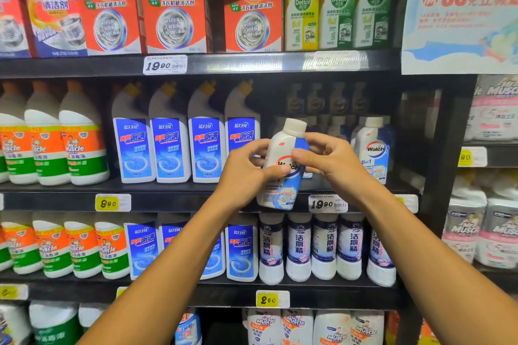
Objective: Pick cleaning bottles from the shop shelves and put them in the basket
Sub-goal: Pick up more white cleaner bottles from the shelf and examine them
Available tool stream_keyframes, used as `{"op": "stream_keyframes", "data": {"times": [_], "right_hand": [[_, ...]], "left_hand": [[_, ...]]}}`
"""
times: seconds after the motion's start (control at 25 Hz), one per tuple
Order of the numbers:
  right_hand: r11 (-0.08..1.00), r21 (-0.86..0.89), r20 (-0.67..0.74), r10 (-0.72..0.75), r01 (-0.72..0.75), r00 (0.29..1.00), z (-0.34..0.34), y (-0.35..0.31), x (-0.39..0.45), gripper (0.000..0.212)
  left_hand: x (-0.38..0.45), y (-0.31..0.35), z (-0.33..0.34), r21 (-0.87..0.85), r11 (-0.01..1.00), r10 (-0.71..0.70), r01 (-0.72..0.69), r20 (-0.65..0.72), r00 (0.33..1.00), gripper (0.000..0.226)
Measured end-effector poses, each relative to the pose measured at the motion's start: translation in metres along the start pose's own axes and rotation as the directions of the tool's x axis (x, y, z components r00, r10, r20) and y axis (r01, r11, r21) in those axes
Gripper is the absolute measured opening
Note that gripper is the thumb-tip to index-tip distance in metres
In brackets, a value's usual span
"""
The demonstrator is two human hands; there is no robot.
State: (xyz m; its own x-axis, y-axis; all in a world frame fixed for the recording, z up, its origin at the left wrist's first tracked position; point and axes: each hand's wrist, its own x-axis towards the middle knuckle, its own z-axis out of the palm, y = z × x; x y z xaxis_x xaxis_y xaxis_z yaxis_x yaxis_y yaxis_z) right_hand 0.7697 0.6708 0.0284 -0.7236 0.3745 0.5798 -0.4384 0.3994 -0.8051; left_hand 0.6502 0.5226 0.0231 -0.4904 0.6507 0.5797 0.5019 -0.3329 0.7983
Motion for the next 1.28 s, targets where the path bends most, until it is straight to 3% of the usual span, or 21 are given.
{"op": "stream_keyframes", "data": {"times": [0.12, 0.2, 0.28, 0.4, 0.48, 0.56, 0.64, 0.72, 0.8, 0.96, 1.12, 1.28], "right_hand": [[0.997, -0.054, -0.069, -0.057, 0.053, 0.996, 0.004, -0.007, 0.003, 0.014], [0.997, -0.077, -0.121, -0.032, 0.023, 0.992, 0.006, -0.008, 0.006, 0.010], [0.995, -0.089, -0.182, 0.029, -0.046, 0.983, 0.009, -0.008, 0.008, 0.016], [0.989, -0.104, -0.230, 0.078, -0.104, 0.970, 0.014, -0.006, 0.009, 0.024], [0.990, -0.099, -0.206, 0.074, -0.096, 0.976, 0.012, -0.005, 0.009, 0.022], [0.996, -0.053, -0.112, 0.071, -0.077, 0.991, 0.005, -0.005, 0.010, 0.020], [0.992, 0.096, 0.022, 0.083, -0.085, 0.996, -0.006, -0.005, 0.010, 0.024], [0.963, 0.241, 0.120, 0.094, -0.120, 0.988, -0.013, -0.003, 0.011, 0.034], [0.956, 0.269, 0.137, 0.084, -0.119, 0.987, -0.017, -0.002, 0.013, 0.038], [0.988, 0.141, 0.055, 0.059, -0.066, 0.997, -0.018, -0.004, 0.015, 0.032], [0.998, -0.059, -0.172, -0.012, 0.001, 0.985, -0.021, -0.012, 0.019, 0.021], [0.984, -0.177, -0.261, -0.031, -0.016, 0.965, -0.046, -0.011, 0.015, 0.015]], "left_hand": [[0.001, -0.007, -0.004, -0.074, 0.992, -0.088, 0.098, 0.124, 0.988, 0.042], [0.000, -0.014, -0.008, -0.107, 0.966, -0.197, 0.234, 0.275, 0.941, 0.038], [-0.002, -0.019, -0.010, -0.140, 0.929, -0.269, 0.344, 0.384, 0.883, 0.034], [-0.003, -0.021, -0.010, -0.169, 0.900, -0.294, 0.401, 0.443, 0.847, 0.029], [-0.003, -0.020, -0.011, -0.169, 0.913, -0.275, 0.372, 0.419, 0.866, 0.030], [-0.004, -0.019, -0.009, -0.096, 0.964, -0.211, 0.247, 0.283, 0.935, 0.032], [-0.004, -0.017, -0.007, 0.151, 0.988, -0.058, 0.042, 0.105, 0.993, 0.040], [-0.006, -0.017, -0.005, 0.384, 0.916, 0.104, -0.117, 0.057, 0.993, 0.051], [-0.006, -0.016, -0.003, 0.444, 0.880, 0.161, -0.170, 0.057, 0.985, 0.056], [0.004, -0.019, 0.001, 0.278, 0.958, 0.055, -0.075, 0.076, 0.996, 0.048], [0.032, -0.024, 0.020, 0.051, 0.998, -0.035, 0.030, 0.106, 0.994, 0.049], [0.060, -0.030, 0.055, 0.010, 0.999, -0.044, 0.043, 0.117, 0.992, 0.047]]}}
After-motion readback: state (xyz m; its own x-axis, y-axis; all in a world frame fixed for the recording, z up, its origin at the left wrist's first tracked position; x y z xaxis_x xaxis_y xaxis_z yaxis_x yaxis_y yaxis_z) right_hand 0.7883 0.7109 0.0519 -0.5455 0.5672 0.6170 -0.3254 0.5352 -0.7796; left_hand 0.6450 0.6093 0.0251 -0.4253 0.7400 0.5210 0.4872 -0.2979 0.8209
